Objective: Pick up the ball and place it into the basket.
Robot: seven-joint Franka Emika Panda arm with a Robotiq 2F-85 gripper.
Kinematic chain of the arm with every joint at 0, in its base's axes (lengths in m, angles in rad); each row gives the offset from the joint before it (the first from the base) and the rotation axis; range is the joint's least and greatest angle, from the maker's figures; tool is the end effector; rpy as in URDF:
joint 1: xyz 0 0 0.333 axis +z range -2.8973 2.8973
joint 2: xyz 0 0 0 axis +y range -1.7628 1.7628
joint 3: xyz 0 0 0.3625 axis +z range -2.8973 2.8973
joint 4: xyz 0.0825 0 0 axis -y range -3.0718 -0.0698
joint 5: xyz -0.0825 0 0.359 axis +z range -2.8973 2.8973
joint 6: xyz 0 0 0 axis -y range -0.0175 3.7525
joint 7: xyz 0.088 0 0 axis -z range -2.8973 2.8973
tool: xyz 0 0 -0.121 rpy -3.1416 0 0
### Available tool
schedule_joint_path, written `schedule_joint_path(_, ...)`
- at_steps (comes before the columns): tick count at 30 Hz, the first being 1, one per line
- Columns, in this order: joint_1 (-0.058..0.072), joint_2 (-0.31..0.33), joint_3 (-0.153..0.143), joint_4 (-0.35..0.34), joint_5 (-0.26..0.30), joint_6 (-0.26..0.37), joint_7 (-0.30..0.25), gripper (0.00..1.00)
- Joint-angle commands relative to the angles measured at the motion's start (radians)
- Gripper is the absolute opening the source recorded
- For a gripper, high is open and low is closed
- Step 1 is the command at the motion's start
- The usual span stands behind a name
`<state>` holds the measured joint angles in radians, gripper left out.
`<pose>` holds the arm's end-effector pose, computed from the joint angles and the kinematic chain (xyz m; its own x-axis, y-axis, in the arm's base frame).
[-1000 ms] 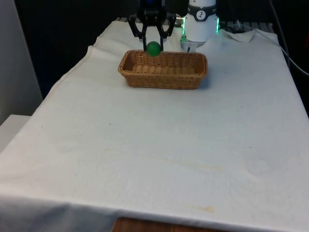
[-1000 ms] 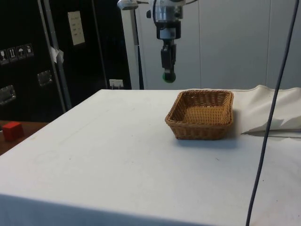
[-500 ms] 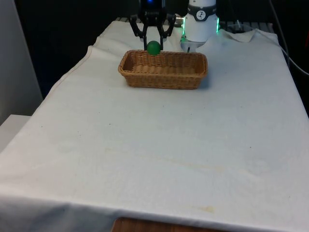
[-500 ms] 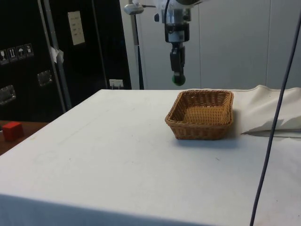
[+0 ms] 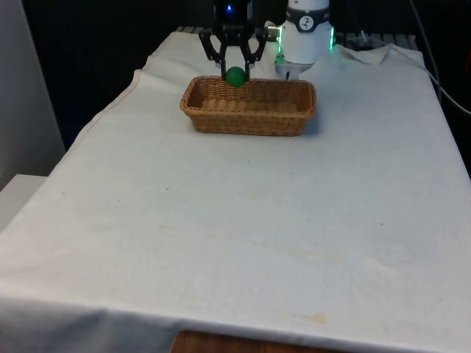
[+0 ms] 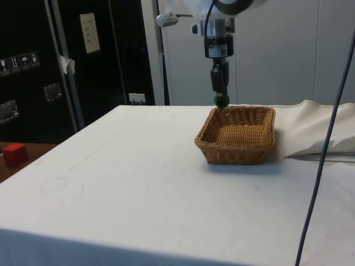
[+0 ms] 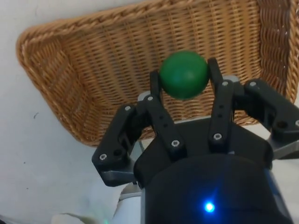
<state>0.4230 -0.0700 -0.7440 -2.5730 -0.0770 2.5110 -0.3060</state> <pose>0.4046 -0.1340 0.3331 0.9988 0.0489 -0.0077 0.0488 -0.9988 -0.0051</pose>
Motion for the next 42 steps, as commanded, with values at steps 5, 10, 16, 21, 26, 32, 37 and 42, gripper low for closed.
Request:
schedule_joint_path(5,-0.004,0.020,-0.007,-0.043,-0.009,0.071,0.030,0.01)
schedule_joint_path(10,-0.003,0.035,-0.013,-0.071,-0.001,0.113,0.043,0.01)
schedule_joint_path(16,-0.002,0.056,-0.018,-0.104,0.007,0.165,0.059,0.01)
schedule_joint_path(21,-0.001,0.077,-0.020,-0.135,0.022,0.214,0.066,0.01)
schedule_joint_path(26,-0.001,0.106,-0.020,-0.151,0.034,0.243,0.070,0.01)
schedule_joint_path(32,-0.002,0.130,-0.001,-0.171,0.103,0.285,0.056,0.01)
schedule_joint_path(37,-0.002,0.136,-0.001,-0.168,0.107,0.284,0.055,0.01)
schedule_joint_path(42,-0.001,0.142,-0.003,-0.165,0.102,0.282,0.060,0.02)
